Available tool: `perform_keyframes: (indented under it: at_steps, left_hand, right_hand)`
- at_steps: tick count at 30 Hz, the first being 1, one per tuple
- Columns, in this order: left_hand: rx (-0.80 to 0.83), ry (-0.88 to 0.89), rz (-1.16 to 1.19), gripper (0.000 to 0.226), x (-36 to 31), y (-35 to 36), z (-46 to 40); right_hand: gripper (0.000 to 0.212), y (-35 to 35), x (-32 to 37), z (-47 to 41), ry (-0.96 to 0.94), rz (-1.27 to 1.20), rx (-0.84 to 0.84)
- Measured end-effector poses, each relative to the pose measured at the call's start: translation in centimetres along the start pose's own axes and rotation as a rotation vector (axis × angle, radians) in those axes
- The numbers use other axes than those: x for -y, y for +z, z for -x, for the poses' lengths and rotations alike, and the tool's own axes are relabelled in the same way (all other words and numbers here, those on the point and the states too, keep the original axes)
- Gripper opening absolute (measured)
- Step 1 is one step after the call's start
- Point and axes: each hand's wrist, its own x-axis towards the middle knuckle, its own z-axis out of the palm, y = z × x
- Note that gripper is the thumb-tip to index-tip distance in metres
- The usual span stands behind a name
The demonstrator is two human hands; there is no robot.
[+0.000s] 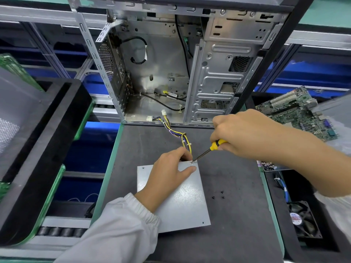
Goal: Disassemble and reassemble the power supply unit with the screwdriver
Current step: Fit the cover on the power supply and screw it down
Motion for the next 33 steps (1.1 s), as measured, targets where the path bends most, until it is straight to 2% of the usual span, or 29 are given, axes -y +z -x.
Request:
perform_keyframes:
  at_steps: [4, 12, 16, 20, 21, 23, 26, 29, 33]
  left_hand:
    - [-0.013, 0.001, 0.069, 0.004, 0.1, 0.0, -0.8]
    - [-0.028, 0.021, 0.123, 0.005, 0.5, 0.0, -1.1]
    - [0.043, -0.017, 0.142, 0.012, 0.4, -0.7, -1.4]
    - [0.133, -0.018, 0.238, 0.017, 0.2, -1.5, -1.8]
    - [0.123, -0.013, 0.27, 0.016, 0.2, -1.6, -1.8]
    - [0.074, 0.014, 0.285, 0.009, 0.1, -1.4, -1.9]
    - [0.081, 0.083, 0.25, 0.005, 0.1, -1.2, -2.0]
    - [0.142, 0.104, 0.242, 0.006, 0.6, -1.7, -2.4]
    - [0.168, 0.122, 0.421, 0.01, -0.1, -2.1, -2.7]
  right_hand:
    - [0.015, -1.0, 0.3, -0.8, -0.034, 0.06, 0.005]
    - [0.016, -2.5, 1.4, -2.0, -0.114, 0.133, 0.016]
    - [0.016, -3.3, 1.8, -2.3, -0.148, 0.125, 0.062]
    - [0.038, -3.5, 2.6, -3.2, -0.154, 0.256, -0.028]
    - [0.034, -3.6, 2.7, -3.3, -0.16, 0.253, -0.038]
    - [0.008, -3.4, 2.6, -3.5, -0.134, 0.197, 0.015]
    - [0.03, -3.4, 1.8, -3.2, -0.158, 0.031, 0.072]
    - [0.013, -3.7, 1.4, -3.0, -0.19, -0.013, 0.003]
    - [0.026, -3.6, 2.2, -3.6, -0.134, 0.068, -0.112]
